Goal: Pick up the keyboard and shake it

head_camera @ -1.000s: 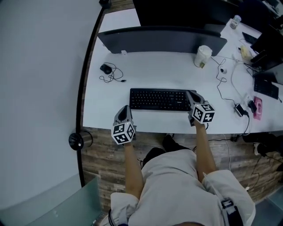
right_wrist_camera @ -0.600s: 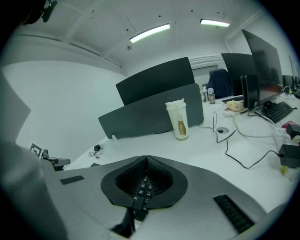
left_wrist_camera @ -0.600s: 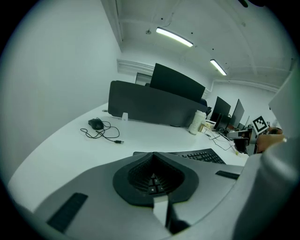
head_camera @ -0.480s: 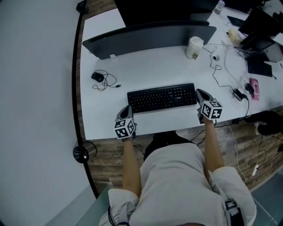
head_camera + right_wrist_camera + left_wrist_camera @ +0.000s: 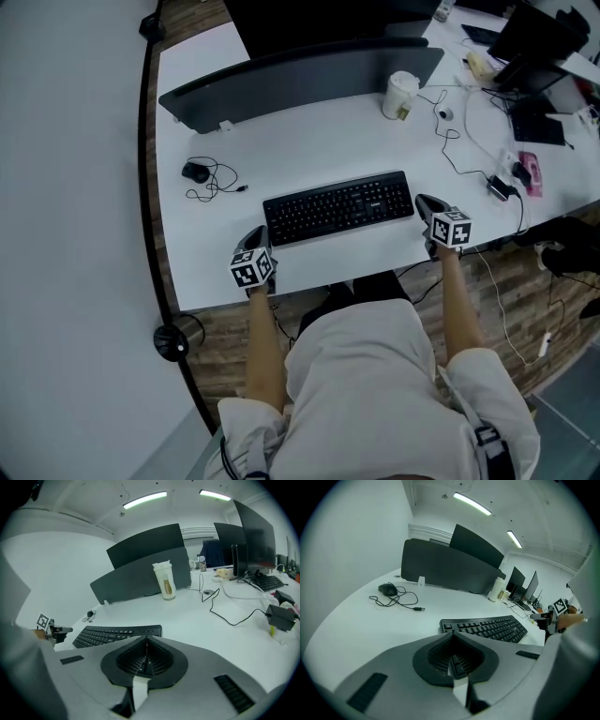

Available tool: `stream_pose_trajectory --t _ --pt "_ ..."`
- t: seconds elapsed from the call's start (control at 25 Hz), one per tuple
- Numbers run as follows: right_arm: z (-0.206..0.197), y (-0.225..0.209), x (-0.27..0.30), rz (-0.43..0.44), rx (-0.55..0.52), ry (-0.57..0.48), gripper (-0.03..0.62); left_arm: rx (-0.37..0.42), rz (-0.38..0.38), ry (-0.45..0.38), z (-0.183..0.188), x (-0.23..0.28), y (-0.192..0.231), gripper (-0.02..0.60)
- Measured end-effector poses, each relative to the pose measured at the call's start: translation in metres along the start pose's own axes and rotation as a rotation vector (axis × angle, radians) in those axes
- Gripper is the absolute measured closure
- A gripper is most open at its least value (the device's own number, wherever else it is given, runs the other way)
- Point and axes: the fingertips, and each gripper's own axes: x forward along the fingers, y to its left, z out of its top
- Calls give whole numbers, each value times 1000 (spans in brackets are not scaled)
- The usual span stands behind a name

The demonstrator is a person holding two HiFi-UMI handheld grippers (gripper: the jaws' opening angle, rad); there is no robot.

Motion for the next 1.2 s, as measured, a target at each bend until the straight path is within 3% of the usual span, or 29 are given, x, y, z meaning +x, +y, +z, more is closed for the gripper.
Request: stream_pose_trajectory --t 0.2,0.36,0.56,0.76,1.0,1.2 --pt "-14 -11 16 35 43 26 553 -91 -56 28 -1 27 7 559" --pt "-18 -23 22 41 86 41 551 -145 -56 46 -2 36 10 524" --pt "-7 -24 38 103 75 73 475 -146 -50 72 2 48 12 484" --pt "-12 -26 53 151 88 127 356 -145 -64 91 6 59 6 418" --pt "-9 -20 67 197 107 142 329 -143 -87 153 3 72 -3 282" --pt "-5 -21 78 180 97 139 324 -163 -26 150 5 77 -4 259"
